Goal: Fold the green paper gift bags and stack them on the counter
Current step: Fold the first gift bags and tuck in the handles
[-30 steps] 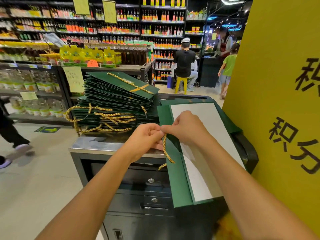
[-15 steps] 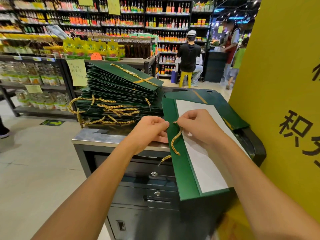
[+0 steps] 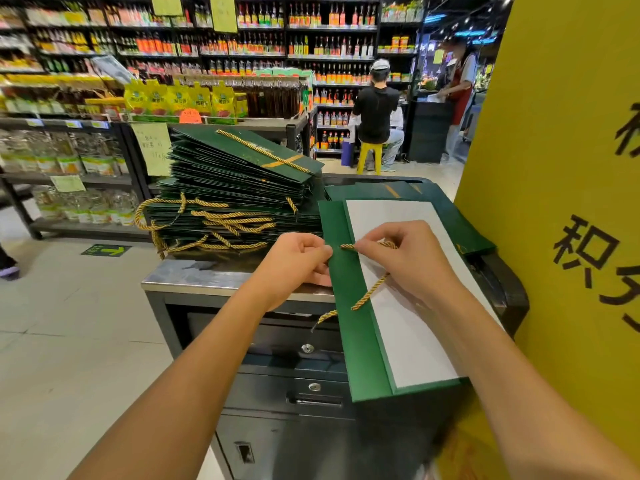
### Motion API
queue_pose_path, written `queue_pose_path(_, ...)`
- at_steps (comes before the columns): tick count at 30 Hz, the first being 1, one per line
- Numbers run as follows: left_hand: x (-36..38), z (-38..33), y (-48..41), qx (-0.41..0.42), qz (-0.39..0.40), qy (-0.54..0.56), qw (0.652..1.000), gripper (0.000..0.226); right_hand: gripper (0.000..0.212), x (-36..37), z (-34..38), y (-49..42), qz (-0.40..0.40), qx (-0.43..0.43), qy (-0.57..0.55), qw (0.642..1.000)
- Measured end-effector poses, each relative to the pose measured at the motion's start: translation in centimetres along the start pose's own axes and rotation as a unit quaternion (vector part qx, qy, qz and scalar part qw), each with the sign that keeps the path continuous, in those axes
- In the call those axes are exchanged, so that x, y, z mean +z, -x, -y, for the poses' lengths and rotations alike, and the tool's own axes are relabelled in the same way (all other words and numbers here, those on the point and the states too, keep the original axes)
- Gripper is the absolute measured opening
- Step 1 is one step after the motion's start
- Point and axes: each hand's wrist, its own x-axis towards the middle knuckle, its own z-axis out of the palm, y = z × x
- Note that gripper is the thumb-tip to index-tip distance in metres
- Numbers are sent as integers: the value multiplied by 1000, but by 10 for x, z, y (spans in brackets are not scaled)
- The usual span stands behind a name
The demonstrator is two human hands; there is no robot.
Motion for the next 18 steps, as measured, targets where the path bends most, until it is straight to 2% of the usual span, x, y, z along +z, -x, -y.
queue_pose_path(10,1,-2,0,-7,8,-9,1000,22,17,-1,-6,3,11,76,-155,985)
queue_pose_path(13,2,-5,2,-7,3,-25,1000,18,14,0,-7,3,4,71,-140,988)
queue_pose_path(16,2,-6,5,-5,0,-28,1000,12,4,0,-6,5,-17,22,-85,996)
queue_pose_path(18,3,-6,5,-5,-4,-18,1000,11,18,-2,-5,13,-9,-22,-52,998)
